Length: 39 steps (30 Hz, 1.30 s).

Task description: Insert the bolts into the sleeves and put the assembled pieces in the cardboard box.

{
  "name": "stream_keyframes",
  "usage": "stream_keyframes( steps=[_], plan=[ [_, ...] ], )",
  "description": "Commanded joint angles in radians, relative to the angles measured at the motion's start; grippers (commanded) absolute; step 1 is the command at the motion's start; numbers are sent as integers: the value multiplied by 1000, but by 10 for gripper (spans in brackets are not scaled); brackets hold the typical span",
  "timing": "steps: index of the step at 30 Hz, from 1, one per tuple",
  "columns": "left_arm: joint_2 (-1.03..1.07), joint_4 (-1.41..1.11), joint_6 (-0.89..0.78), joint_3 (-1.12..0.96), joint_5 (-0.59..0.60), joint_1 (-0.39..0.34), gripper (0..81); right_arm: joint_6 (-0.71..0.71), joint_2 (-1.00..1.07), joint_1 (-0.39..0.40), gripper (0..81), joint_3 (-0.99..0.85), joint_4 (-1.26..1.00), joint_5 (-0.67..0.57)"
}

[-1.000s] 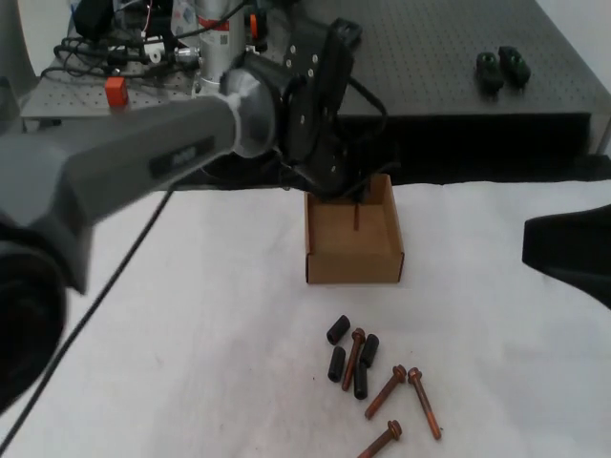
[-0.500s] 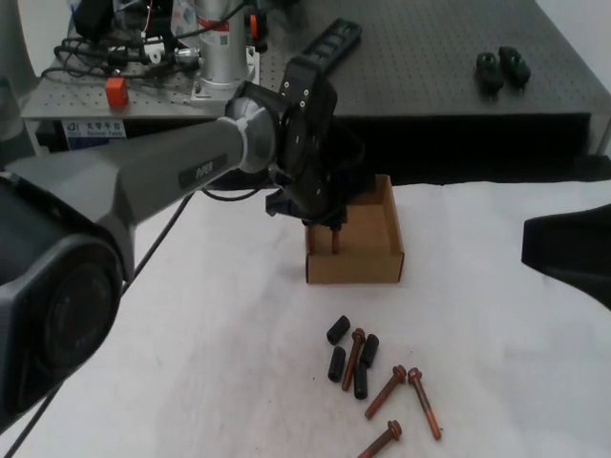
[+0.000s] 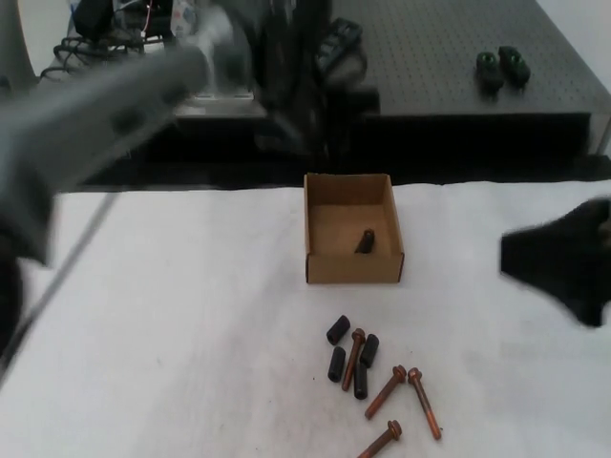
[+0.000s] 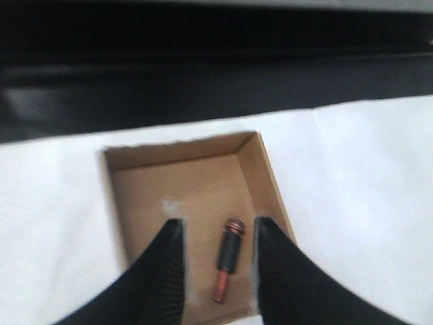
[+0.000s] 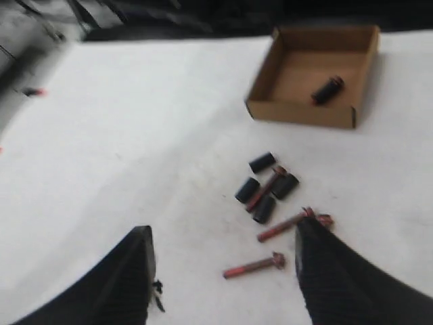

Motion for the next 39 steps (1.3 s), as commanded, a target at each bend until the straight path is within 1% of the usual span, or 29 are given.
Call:
stream_keyframes(
  steps=[1, 2, 4, 9, 13, 16, 18, 21, 24, 27, 32, 36, 39],
  plan=[
    [-233, 139, 131, 26, -258, 0, 221, -32, 36, 7, 449, -7, 30, 18],
    [-283, 142, 134, 63, -286, 4, 221, -35, 96, 7, 449, -7, 33, 17],
    [-392, 138, 125, 164, -296, 7, 221, -35, 203, 7, 449, -7, 22, 17],
    [-663, 99, 112, 450, -279, 3, 221, -64, 460, 7, 449, -7, -52, 40],
    [-893, 70, 109, 671, -267, 3, 222, -98, 611, 7, 449, -7, -110, 48],
    [-1047, 70, 81, 776, -256, 3, 222, -103, 699, 7, 449, -9, -125, 98],
    [-1136, 70, 64, 833, -233, 3, 222, -103, 750, 7, 449, -9, -147, 107],
    [-1237, 73, 63, 888, -199, 3, 222, -111, 805, 7, 415, -9, -190, 110],
    [-1301, 92, 63, 920, -185, 3, 222, -124, 840, 7, 377, -9, -236, 150],
    [-1330, 140, 63, 927, -186, 3, 222, -124, 865, 1, 377, -9, -281, 172],
    [-1331, 216, 63, 927, -146, 3, 222, -124, 896, -19, 377, -17, -313, 173],
    [-1328, 230, 65, 927, -147, 3, 222, -124, 907, -38, 373, -23, -328, 174],
    [-1328, 233, 65, 927, -144, 3, 222, -124, 907, -55, 316, -23, -340, 174]
  ],
)
